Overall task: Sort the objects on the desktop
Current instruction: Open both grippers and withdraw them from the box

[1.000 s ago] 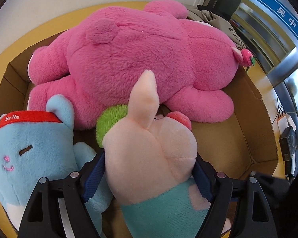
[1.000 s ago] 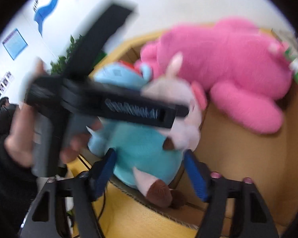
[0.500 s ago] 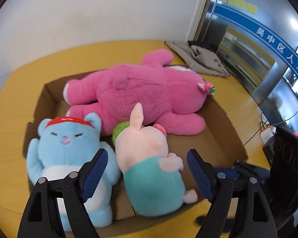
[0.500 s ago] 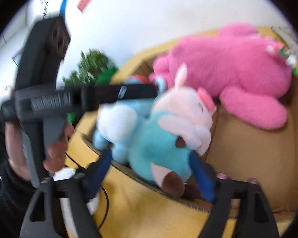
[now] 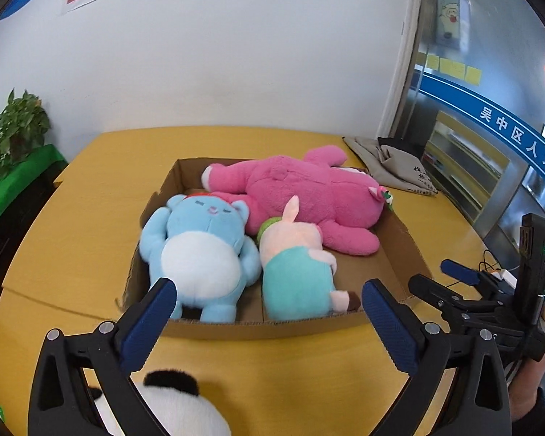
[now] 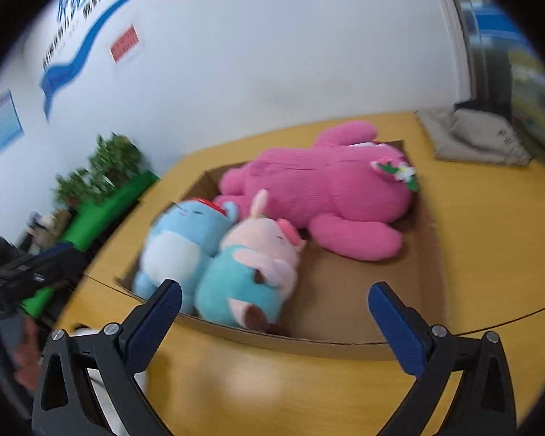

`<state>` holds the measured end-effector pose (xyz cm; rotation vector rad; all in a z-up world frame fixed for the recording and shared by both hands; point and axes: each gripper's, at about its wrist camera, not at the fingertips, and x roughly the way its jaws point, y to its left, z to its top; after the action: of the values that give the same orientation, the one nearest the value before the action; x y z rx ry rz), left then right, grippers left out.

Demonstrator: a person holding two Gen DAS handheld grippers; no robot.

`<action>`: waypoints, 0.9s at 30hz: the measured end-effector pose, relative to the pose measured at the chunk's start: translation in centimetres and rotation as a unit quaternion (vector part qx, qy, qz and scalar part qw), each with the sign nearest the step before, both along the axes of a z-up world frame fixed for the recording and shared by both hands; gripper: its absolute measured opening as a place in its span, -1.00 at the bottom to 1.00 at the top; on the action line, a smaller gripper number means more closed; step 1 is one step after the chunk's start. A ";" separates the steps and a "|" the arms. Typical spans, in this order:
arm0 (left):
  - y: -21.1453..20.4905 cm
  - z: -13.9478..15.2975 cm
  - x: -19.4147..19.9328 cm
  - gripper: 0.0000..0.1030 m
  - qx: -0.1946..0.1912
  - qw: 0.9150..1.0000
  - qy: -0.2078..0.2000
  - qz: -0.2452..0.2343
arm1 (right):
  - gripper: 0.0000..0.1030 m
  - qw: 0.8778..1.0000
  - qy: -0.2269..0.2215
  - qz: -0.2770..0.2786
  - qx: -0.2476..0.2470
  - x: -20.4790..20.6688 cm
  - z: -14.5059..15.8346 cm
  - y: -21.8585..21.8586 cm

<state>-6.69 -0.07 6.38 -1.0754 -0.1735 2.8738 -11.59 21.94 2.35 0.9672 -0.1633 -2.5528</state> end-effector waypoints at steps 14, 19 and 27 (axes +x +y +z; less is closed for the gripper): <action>1.7 -1.9 3.9 1.00 -0.032 0.999 -0.013 -0.016 | 1.00 0.997 0.011 -0.039 0.061 4.4 -0.9 0.7; 1.8 -1.9 4.8 1.00 -0.034 0.999 -0.008 -0.023 | 1.00 0.996 0.012 -0.042 0.080 5.5 -1.2 0.8; 1.5 -2.6 4.5 1.00 -0.025 0.999 -0.006 -0.020 | 1.00 0.994 0.017 -0.035 0.100 6.2 -1.1 -0.2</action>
<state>-2.23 1.43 3.82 -1.0918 -0.0800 2.8521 -5.37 21.72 1.22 1.0047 0.0718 -2.6872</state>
